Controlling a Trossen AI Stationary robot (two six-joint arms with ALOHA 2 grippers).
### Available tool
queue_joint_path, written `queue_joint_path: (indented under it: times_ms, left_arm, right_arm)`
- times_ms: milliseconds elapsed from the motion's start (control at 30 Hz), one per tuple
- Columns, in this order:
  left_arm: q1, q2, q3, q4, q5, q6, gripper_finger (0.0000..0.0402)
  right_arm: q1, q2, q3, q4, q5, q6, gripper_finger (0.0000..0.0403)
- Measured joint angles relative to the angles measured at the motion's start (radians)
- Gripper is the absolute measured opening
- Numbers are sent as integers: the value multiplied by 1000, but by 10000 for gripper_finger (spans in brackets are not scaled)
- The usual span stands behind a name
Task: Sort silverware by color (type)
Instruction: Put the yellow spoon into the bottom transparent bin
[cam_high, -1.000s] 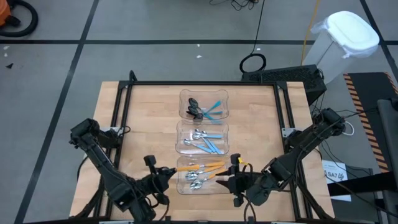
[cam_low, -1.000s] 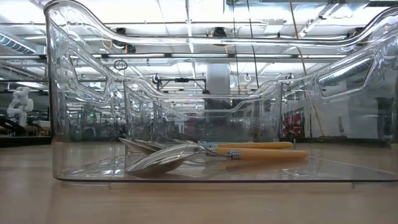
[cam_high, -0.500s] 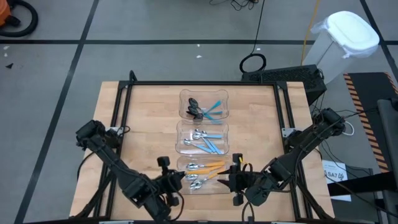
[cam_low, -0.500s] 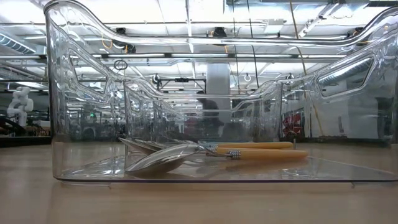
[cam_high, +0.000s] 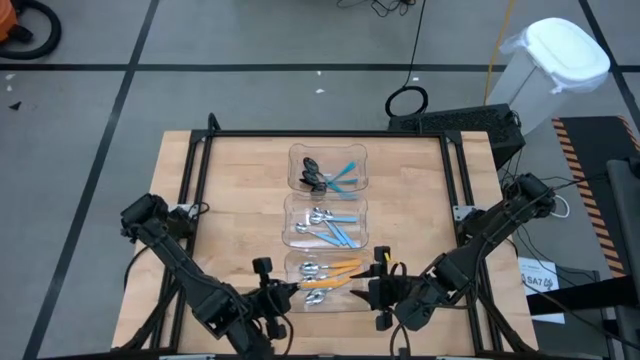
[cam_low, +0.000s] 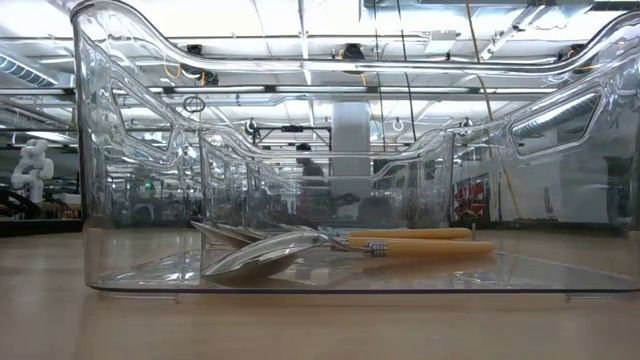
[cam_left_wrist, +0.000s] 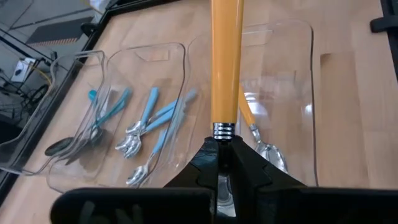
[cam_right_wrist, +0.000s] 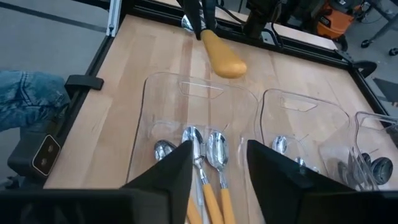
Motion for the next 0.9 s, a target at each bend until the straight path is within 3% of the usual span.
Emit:
queue_joint_path:
  times_ms: [333,900]
  left_arm:
    - [15,54,0,95,8,119,15]
    - [61,64,0,115,22,202,15]
  right_arm:
    - [15,-34,0,-2,1,34,193]
    - [4,-12,0,-3,3,114,199]
